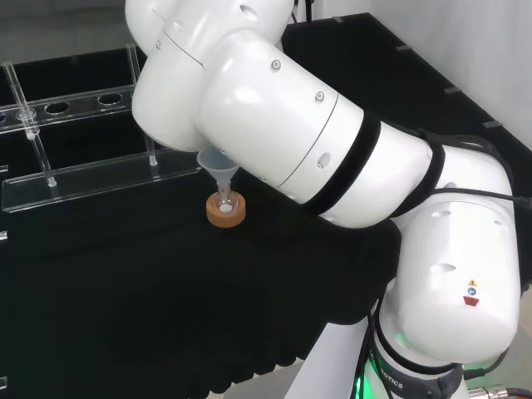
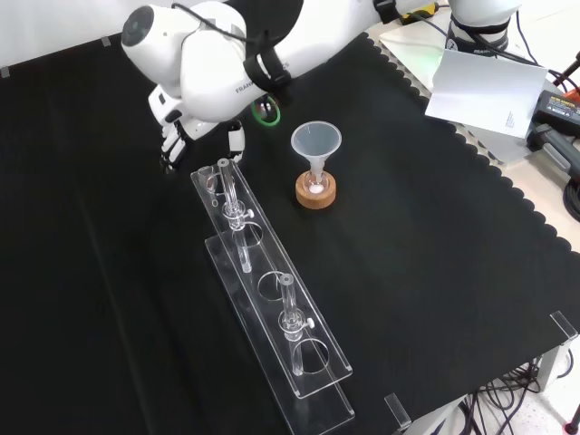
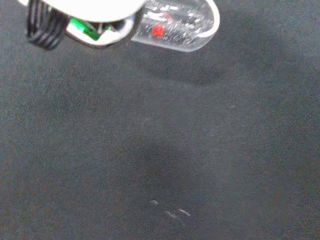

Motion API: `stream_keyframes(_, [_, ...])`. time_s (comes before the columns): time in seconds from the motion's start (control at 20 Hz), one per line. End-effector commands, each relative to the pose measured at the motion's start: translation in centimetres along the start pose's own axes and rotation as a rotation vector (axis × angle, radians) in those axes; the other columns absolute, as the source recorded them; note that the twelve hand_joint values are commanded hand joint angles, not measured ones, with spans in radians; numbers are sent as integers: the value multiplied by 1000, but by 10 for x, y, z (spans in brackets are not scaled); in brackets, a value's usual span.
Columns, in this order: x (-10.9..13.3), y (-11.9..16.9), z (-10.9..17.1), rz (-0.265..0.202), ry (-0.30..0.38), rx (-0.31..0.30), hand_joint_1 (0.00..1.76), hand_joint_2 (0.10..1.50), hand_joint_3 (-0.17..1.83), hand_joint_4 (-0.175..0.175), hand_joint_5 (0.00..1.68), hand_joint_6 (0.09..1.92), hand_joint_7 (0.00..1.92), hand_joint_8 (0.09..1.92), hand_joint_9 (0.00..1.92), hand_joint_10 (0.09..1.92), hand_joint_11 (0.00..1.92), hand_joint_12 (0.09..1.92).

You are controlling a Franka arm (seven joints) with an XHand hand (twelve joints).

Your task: Put the weighing funnel back on the table.

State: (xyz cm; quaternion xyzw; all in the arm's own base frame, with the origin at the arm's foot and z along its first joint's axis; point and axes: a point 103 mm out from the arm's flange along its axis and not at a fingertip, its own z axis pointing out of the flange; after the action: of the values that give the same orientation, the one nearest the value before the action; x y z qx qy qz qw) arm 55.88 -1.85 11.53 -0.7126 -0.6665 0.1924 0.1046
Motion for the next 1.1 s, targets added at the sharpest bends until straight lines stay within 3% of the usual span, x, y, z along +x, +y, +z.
stream_keyframes(0.05, [-11,-37,-35,12,25,-21,918,555,625,-3,385,305,229,674,527,575,419,1272])
stream_keyframes(0.6, [-20,-102,-66,33,67,-69,785,605,581,-12,374,196,247,671,491,612,373,1304])
stream_keyframes(1.1, [-27,-152,-91,52,77,-125,769,630,539,-14,389,141,250,668,484,623,367,1306])
